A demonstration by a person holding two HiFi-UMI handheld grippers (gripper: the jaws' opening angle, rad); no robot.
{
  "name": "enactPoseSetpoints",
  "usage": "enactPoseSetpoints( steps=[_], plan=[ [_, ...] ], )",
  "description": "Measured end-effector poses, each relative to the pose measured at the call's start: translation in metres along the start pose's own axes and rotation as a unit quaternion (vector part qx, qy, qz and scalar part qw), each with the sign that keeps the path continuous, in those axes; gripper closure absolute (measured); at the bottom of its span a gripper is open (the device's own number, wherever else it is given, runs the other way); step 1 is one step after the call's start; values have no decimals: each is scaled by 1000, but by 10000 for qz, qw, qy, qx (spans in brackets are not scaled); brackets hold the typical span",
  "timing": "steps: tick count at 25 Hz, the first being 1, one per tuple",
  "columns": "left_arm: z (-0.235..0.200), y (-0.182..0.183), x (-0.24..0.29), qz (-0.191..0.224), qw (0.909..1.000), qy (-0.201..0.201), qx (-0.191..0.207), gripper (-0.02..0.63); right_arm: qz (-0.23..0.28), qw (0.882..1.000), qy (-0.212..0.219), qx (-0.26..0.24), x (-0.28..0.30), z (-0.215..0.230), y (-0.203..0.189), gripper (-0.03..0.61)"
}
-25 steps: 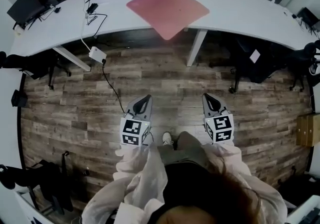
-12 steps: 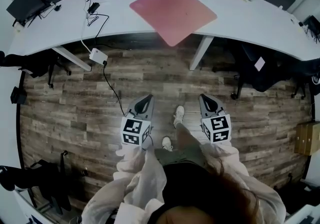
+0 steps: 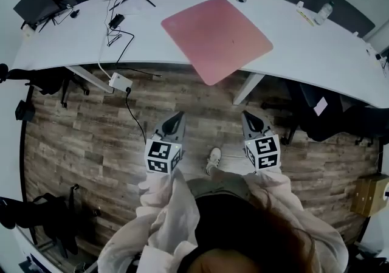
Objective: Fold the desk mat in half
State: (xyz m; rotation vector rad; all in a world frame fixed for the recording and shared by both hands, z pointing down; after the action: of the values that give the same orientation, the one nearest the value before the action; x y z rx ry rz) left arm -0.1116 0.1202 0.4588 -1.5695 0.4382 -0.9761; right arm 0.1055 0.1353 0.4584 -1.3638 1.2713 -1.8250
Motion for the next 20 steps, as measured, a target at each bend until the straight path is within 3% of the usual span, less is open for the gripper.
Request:
enactPoseSetpoints(
  steps=[8, 15, 20],
  plan=[
    [-13, 18, 59, -112, 9997, 155, 146, 584, 53, 9993, 248, -275, 49, 54, 25, 566],
    [-17, 11, 92, -388, 9981, 17, 487, 584, -102, 9955, 473, -818, 88, 64, 24, 566],
    [-27, -4, 121, -565, 9973, -155, 434, 584, -360, 9884, 583, -1358, 123, 68, 10, 539]
  ],
)
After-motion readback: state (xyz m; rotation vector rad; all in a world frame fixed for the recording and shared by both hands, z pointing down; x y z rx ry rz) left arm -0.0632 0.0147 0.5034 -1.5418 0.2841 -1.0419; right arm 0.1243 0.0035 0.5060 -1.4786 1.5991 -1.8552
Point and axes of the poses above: the fingertips, and each gripper's own axes: x forward along the fingers, z to its right, y out of its top, the point moved 3 cm from there along -x, backward along the fingers, and after that the axes turned 8 degrees about x, right-handed, at the moved point
